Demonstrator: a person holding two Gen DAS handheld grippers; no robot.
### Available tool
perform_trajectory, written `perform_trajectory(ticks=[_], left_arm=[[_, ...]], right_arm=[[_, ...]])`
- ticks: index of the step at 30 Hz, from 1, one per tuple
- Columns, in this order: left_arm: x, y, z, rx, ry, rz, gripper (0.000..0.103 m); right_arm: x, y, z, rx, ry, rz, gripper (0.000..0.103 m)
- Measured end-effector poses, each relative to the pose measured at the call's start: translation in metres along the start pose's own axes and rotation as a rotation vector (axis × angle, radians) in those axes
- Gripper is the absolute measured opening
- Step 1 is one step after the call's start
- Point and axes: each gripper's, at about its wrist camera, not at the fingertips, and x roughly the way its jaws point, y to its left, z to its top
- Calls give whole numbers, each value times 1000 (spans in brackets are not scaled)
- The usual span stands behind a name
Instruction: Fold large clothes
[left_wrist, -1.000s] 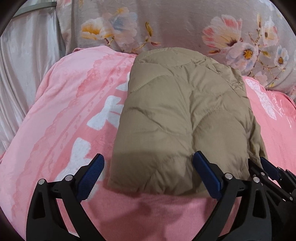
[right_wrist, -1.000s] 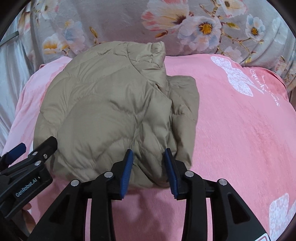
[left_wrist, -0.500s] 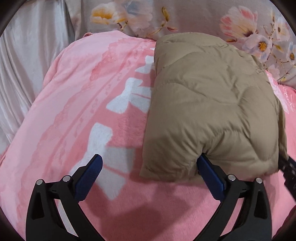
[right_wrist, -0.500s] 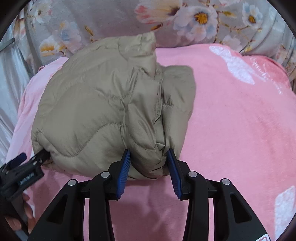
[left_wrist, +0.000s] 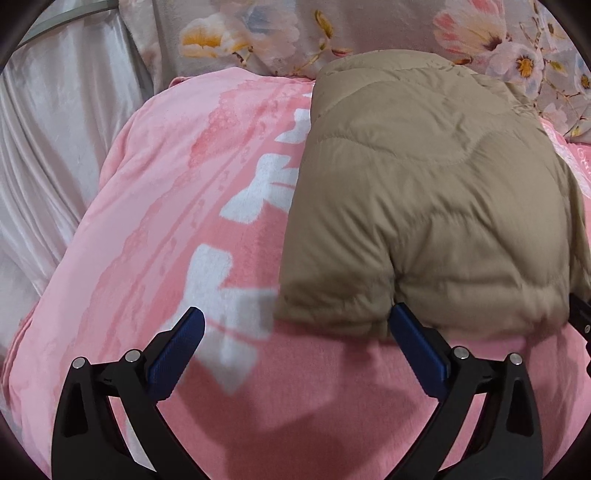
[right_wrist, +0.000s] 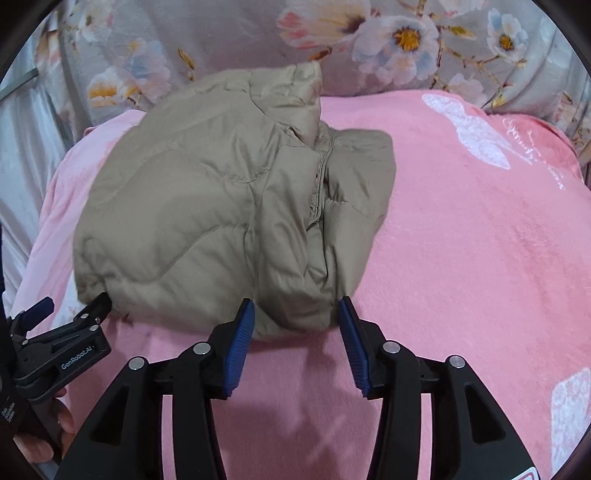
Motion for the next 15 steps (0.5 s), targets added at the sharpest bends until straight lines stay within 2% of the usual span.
perform_trajectory(ticks=[2, 7, 11, 15], left_arm=[[-7, -2, -8, -10, -3, -9, 98], [-17, -19, -37, -14, -23, -23, 98], [-24, -32, -55, 17, -43, -40, 98], [-37, -31, -66, -17, -94, -43, 98]], right_arm=[[-10, 0, -11, -21, -26, -16, 60], [-22, 2, -51, -55, -66, -30, 68], [-22, 3, -73, -61, -71, -56, 68], [-28, 2, -77, -55, -104, -75, 71]])
